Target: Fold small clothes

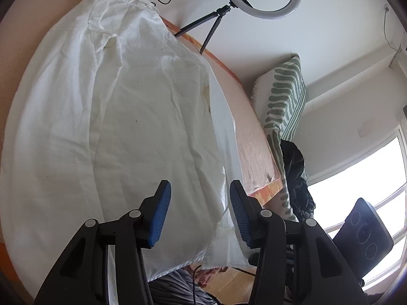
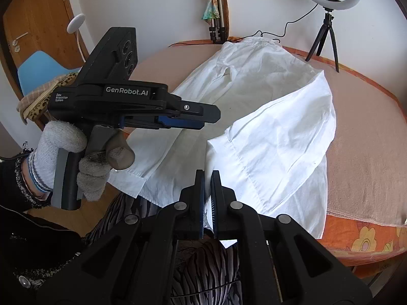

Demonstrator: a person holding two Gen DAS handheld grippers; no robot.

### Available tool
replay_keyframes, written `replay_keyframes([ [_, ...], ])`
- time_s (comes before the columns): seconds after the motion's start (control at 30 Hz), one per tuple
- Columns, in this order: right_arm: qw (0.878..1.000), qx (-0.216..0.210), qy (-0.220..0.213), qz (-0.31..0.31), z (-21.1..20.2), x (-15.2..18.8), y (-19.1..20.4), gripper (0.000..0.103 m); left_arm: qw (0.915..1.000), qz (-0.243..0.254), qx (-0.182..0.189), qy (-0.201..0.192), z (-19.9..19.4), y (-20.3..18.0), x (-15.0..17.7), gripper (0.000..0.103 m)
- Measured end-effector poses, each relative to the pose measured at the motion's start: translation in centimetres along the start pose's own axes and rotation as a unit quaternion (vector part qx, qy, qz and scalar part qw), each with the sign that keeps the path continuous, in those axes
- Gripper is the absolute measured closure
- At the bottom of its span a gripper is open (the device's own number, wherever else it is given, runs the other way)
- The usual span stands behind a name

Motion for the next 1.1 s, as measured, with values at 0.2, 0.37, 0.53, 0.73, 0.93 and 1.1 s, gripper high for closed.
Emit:
replay_keyframes([
  [0.2, 0.999, -0.031, 0.019, -0.005, -1.1, 1.7, -0.1, 0.075, 0.9993, -0.013, 0.006, 0.035, 3.6, 0.0, 0.7, 0.055],
  [0.37, 0.998, -0.048, -0.019, 0.018, -4.9, 0.3, -3.3, 0.051, 0.999, -0.005, 0.005, 0.044, 5.0, -0.2, 1.4, 0.055],
  [0.53, 0.997, 0.001, -0.042, 0.062, -5.3, -4.6, -10.4, 0.051, 0.9979, 0.044, -0.03, 0.037, 5.3, -1.0, 1.7, 0.055],
  [0.73, 0.99, 0.044, -0.019, 0.132, -0.6, -12.5, -20.5, 0.051, 0.9955, 0.083, -0.027, 0.037, 5.9, -1.8, 2.2, 0.072],
  [0.93, 0.983, 0.09, 0.033, 0.154, 6.5, -18.2, -27.3, 0.053, 0.9952, 0.091, -0.02, 0.028, 5.8, -1.8, 1.9, 0.097],
  [1.1, 0.973, 0.129, 0.082, 0.171, 12.2, -19.4, -30.9, 0.059, 0.9948, 0.097, -0.008, 0.03, 6.0, -2.4, 2.3, 0.1],
])
Point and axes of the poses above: each gripper's, at about its wrist camera, not at the fingertips, and z roughly the way its jaws point, y to its left, x to its underside, the point moved 8 cm from there along z, roughly the way its jaws point, and after that the axes turned 4 degrees about -z, right-handed, at the moved point
